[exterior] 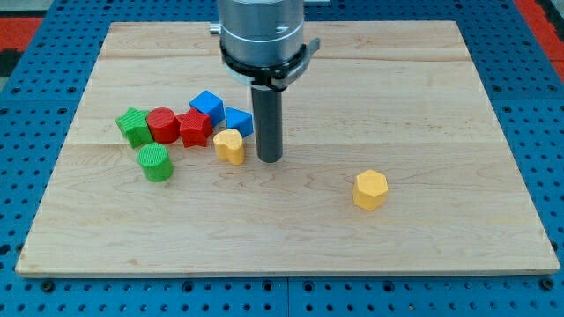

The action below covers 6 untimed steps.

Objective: Push yellow hexagon into the group of blocks

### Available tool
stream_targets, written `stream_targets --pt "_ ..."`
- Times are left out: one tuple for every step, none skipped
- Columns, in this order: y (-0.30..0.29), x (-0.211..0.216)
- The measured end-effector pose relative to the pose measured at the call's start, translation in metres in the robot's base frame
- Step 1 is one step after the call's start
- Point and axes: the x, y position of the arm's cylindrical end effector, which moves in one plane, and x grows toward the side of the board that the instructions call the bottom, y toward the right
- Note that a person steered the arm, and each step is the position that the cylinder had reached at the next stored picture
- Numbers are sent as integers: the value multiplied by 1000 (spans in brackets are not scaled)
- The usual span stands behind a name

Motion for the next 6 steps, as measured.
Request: stream_targets --pt "21 -4" --pt "39 -4" --pt "109 -16" --pt "139 21" --pt "187 28" --pt "160 45"
